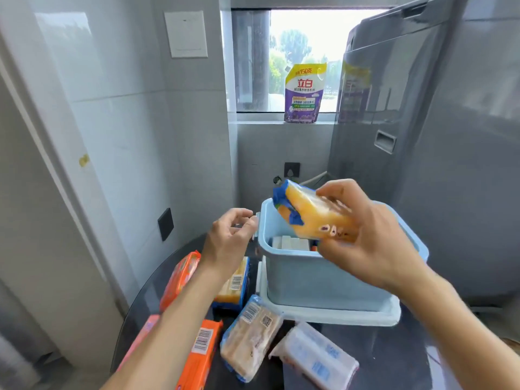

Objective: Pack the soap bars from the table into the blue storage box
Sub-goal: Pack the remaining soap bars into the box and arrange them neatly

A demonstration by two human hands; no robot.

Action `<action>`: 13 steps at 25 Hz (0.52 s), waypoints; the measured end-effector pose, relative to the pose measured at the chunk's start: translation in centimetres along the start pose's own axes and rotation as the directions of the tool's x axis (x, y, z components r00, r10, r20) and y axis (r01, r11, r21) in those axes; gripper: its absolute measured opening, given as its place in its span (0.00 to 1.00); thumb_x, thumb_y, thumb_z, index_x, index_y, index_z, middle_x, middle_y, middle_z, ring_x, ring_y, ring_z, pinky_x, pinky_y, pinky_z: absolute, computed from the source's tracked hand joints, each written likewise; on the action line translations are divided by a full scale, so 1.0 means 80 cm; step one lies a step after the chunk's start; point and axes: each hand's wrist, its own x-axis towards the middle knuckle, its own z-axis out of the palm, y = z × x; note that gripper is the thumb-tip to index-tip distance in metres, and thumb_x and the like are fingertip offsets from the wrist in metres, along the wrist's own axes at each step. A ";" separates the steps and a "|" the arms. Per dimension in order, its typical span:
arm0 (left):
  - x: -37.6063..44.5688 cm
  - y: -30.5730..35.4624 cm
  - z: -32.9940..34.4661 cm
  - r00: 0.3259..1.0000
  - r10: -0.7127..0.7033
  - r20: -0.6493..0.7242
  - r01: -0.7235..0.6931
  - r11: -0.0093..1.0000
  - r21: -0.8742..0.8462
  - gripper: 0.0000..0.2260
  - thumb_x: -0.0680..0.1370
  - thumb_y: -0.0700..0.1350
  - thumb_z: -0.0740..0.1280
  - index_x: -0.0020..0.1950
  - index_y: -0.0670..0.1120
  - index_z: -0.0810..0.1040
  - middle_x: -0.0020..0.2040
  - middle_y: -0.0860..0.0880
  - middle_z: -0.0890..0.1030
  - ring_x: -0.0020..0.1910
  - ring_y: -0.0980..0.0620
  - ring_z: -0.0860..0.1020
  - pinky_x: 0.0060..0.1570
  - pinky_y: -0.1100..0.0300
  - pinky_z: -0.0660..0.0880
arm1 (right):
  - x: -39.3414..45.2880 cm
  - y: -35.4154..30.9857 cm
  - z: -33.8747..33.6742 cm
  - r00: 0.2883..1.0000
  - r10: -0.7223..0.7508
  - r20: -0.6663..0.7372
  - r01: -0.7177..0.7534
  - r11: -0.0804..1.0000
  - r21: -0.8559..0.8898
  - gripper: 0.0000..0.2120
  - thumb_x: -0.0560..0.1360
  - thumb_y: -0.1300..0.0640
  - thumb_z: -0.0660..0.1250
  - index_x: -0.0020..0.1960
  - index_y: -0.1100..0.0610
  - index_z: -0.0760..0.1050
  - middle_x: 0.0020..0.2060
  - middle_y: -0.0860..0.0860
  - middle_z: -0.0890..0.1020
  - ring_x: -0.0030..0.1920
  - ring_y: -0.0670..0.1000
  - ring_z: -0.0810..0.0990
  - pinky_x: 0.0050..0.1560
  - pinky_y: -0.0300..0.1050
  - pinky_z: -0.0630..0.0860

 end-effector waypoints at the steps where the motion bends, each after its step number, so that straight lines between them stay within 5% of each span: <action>1: 0.002 -0.001 0.015 0.999 0.007 0.047 -0.008 1.000 0.012 0.10 0.75 0.52 0.70 0.54 0.52 0.81 0.49 0.54 0.82 0.45 0.59 0.81 0.40 0.68 0.76 | 0.020 0.018 -0.008 0.997 0.074 0.003 -0.074 0.996 -0.050 0.21 0.60 0.48 0.67 0.53 0.44 0.70 0.34 0.39 0.78 0.35 0.43 0.76 0.33 0.41 0.69; 4: 0.005 -0.012 0.044 0.999 0.044 0.030 -0.049 0.983 0.179 0.16 0.75 0.44 0.69 0.62 0.51 0.77 0.58 0.54 0.76 0.56 0.54 0.76 0.49 0.67 0.71 | 0.076 0.078 -0.007 0.955 0.192 0.226 -0.145 0.967 -0.210 0.14 0.65 0.52 0.74 0.47 0.44 0.72 0.35 0.41 0.77 0.36 0.52 0.76 0.34 0.43 0.69; 7: 0.005 -0.021 0.047 0.997 0.056 0.046 -0.063 0.982 0.181 0.21 0.74 0.38 0.66 0.65 0.55 0.73 0.60 0.54 0.72 0.57 0.55 0.72 0.41 0.77 0.67 | 0.108 0.126 0.030 0.862 0.195 0.467 -0.067 0.959 -0.277 0.11 0.69 0.49 0.75 0.46 0.44 0.75 0.40 0.41 0.75 0.43 0.51 0.77 0.39 0.44 0.70; 11: 0.006 -0.026 0.045 0.994 0.077 0.075 -0.085 0.990 0.117 0.21 0.73 0.38 0.66 0.61 0.59 0.72 0.59 0.55 0.72 0.57 0.59 0.72 0.42 0.73 0.70 | 0.117 0.154 0.088 0.856 0.234 0.461 -0.177 0.970 -0.165 0.17 0.68 0.47 0.77 0.50 0.41 0.71 0.46 0.41 0.77 0.47 0.47 0.77 0.42 0.43 0.71; 13: 0.005 -0.026 0.044 0.994 0.086 0.071 -0.093 0.991 0.096 0.19 0.72 0.41 0.65 0.57 0.62 0.73 0.57 0.57 0.72 0.54 0.67 0.72 0.39 0.75 0.71 | 0.111 0.157 0.105 0.890 0.176 0.419 -0.099 0.975 -0.200 0.13 0.67 0.47 0.78 0.45 0.45 0.74 0.45 0.43 0.78 0.45 0.50 0.76 0.40 0.45 0.71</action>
